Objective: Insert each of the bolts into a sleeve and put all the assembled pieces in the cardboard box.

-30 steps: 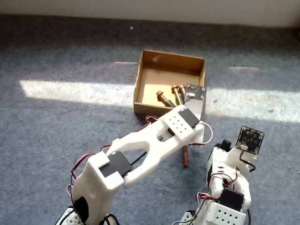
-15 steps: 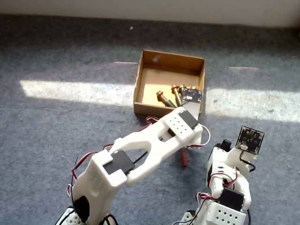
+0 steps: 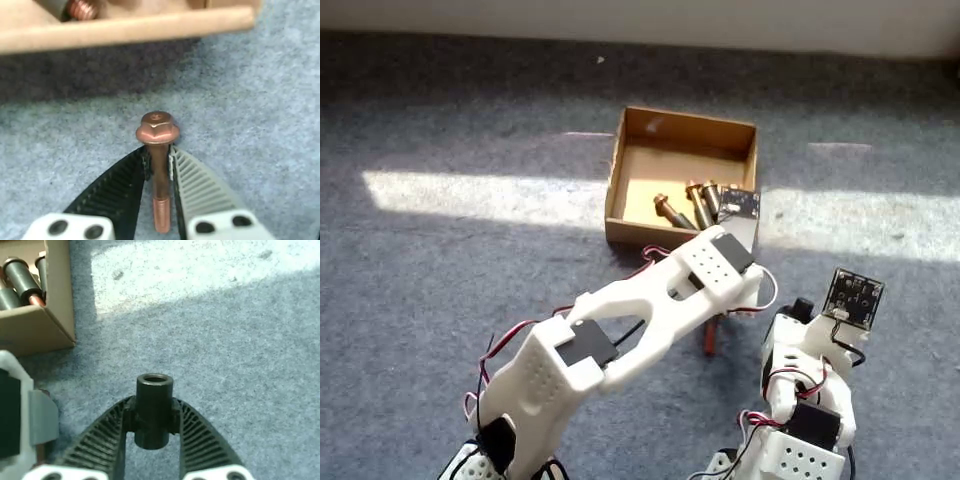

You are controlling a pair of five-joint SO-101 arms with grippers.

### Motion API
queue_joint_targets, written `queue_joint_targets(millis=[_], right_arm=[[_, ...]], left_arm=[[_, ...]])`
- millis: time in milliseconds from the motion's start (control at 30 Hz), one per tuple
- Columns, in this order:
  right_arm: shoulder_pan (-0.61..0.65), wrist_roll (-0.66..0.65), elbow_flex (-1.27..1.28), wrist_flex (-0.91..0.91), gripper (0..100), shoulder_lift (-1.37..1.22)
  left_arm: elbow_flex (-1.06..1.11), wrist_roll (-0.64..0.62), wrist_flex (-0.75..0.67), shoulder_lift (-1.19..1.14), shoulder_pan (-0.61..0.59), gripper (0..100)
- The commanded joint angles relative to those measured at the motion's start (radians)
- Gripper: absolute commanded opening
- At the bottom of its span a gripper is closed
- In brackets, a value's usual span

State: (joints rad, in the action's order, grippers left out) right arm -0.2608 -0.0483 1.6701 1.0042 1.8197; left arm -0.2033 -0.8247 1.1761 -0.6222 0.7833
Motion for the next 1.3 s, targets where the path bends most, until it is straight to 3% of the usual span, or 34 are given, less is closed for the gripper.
queue_joint_targets(millis=[0, 233, 667, 933, 1267], right_arm=[[-0.015, 0.006, 0.133, -0.018, 0.5, 0.016], [-0.015, 0.006, 0.133, -0.018, 0.5, 0.016], [-0.012, 0.006, 0.133, -0.022, 0.5, 0.016], [-0.01, 0.006, 0.133, -0.022, 0.5, 0.016], [-0.01, 0.006, 0.133, -0.022, 0.5, 0.016]], left_arm=[[-0.022, -0.011, 0.009, 0.01, -0.01, 0], [0.008, 0.032, 0.052, 0.131, -0.018, 0], [0.271, 0.048, 0.046, 0.479, -0.051, 0], [0.513, 0.048, -0.126, 0.7, -0.068, 0], [0.697, 0.048, -0.218, 0.931, -0.125, 0]])
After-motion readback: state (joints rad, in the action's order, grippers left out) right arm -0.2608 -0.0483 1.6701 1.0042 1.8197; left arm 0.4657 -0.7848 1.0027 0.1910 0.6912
